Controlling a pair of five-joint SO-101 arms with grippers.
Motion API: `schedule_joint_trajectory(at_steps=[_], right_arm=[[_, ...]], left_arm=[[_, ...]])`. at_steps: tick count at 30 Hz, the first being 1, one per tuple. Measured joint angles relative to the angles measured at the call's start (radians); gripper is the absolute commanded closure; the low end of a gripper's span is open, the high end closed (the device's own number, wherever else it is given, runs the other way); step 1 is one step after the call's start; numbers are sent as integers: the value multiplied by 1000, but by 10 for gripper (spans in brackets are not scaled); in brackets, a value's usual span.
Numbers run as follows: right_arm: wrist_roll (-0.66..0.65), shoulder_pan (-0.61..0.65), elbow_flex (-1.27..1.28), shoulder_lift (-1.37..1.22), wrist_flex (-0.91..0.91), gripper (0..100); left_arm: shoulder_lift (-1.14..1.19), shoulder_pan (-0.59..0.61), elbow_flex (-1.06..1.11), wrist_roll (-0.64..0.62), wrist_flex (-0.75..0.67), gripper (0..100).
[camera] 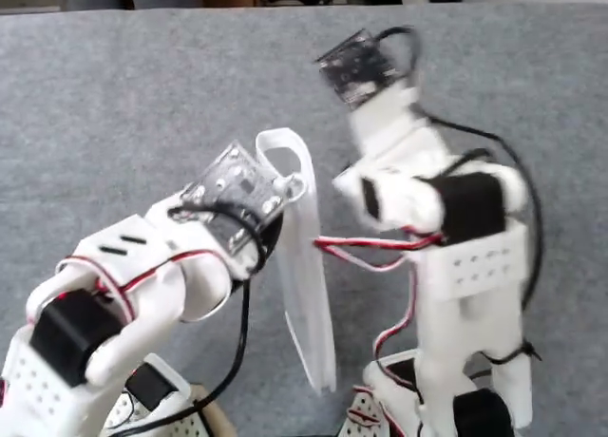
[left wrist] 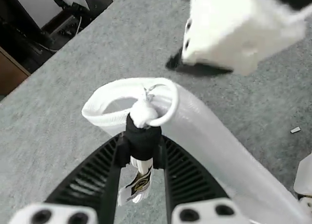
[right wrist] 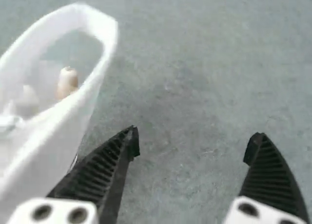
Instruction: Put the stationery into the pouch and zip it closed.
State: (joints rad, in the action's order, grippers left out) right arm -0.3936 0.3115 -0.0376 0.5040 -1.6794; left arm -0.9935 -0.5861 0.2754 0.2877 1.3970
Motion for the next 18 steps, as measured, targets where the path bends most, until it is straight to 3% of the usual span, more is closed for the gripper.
schedule_joint_trajectory(at_steps=[4, 13, 18], right_arm=[[97, 44, 0, 0, 54, 652], [310, -172, -100, -117, 183, 652], [390, -158, -206, -199, 184, 652]], left_arm=[[-49, 0, 68, 14, 2, 972], [-110, -20, 115, 17, 2, 972], [-115, -83, 115, 17, 17, 972]])
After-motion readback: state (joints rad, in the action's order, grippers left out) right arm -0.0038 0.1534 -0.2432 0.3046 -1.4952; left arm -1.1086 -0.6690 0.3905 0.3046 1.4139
